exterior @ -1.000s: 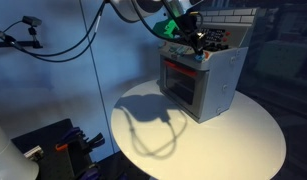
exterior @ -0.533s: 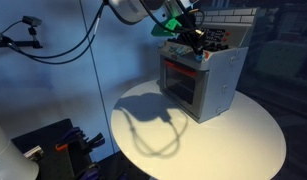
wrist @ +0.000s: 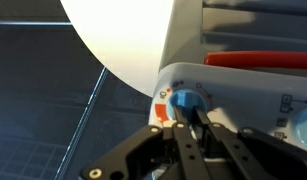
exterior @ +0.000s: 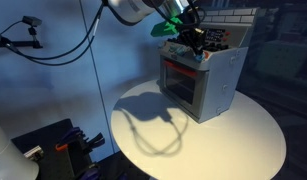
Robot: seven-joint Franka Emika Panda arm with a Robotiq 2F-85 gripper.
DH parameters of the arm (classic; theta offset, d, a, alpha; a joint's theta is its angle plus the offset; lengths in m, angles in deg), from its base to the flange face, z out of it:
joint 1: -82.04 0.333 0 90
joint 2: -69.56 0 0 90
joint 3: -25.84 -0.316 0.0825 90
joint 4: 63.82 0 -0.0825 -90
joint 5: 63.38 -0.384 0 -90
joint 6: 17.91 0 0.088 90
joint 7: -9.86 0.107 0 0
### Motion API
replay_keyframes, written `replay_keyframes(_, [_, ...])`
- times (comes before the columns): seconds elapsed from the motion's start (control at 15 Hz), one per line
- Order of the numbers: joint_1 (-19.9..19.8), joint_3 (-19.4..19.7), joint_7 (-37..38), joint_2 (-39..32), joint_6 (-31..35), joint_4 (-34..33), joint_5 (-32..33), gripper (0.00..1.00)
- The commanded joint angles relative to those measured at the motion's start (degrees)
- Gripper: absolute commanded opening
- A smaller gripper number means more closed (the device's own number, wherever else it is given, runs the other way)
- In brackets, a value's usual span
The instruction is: Twist the knob on the stove
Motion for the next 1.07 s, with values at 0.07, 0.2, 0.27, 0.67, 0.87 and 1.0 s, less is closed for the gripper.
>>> replay_keyframes(0.07, [-0.5,1.0,-0.8,2.9,-4.4,0.9,4.0,0.06])
replay_keyframes(0.2, [-0.5,1.0,-0.8,2.9,-4.4,1.0,4.9,0.06])
replay_keyframes(0.27, [-0.5,0.9,-1.0,3.0,-4.3,1.1,4.9,0.06])
replay_keyframes(0.67, [-0.5,0.9,-1.3,3.3,-4.4,1.4,5.8,0.06])
replay_keyframes(0.87, [-0.6,0.8,-1.9,3.6,-4.4,1.7,5.0,0.19])
replay_keyframes(1.0, [-0.7,0.9,-2.0,3.9,-5.5,1.8,4.9,0.46])
